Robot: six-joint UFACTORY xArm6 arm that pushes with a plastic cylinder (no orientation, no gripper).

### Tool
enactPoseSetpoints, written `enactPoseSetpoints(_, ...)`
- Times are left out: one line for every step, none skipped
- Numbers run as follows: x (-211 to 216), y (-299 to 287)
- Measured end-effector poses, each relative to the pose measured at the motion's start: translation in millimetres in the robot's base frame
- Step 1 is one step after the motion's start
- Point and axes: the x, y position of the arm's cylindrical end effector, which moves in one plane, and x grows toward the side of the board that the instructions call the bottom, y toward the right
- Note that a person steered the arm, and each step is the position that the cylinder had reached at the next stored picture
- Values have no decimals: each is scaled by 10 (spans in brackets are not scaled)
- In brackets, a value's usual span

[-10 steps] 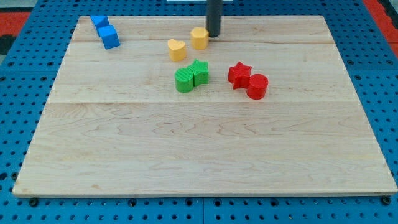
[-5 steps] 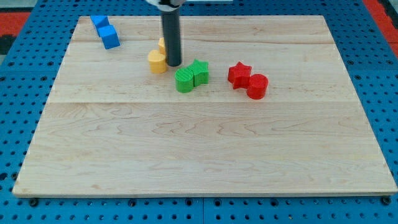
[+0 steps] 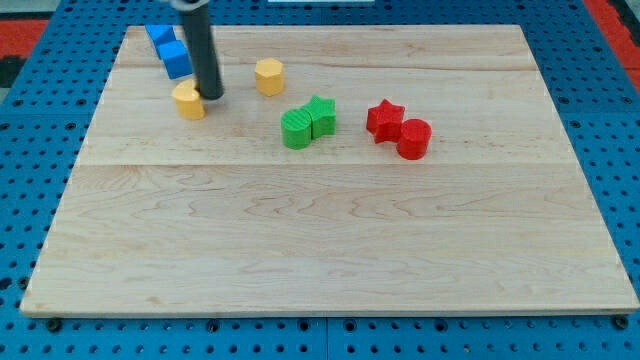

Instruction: Separate the yellow heart from the yellow hexagon

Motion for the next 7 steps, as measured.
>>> enactPoseSetpoints(234, -326)
enactPoseSetpoints(6, -49)
enactPoseSetpoints(-44, -341)
enactPoseSetpoints(-146, -371)
enactPoseSetpoints(140, -590)
enactPoseSetpoints(95, -291)
enactPoseSetpoints(-46, 564)
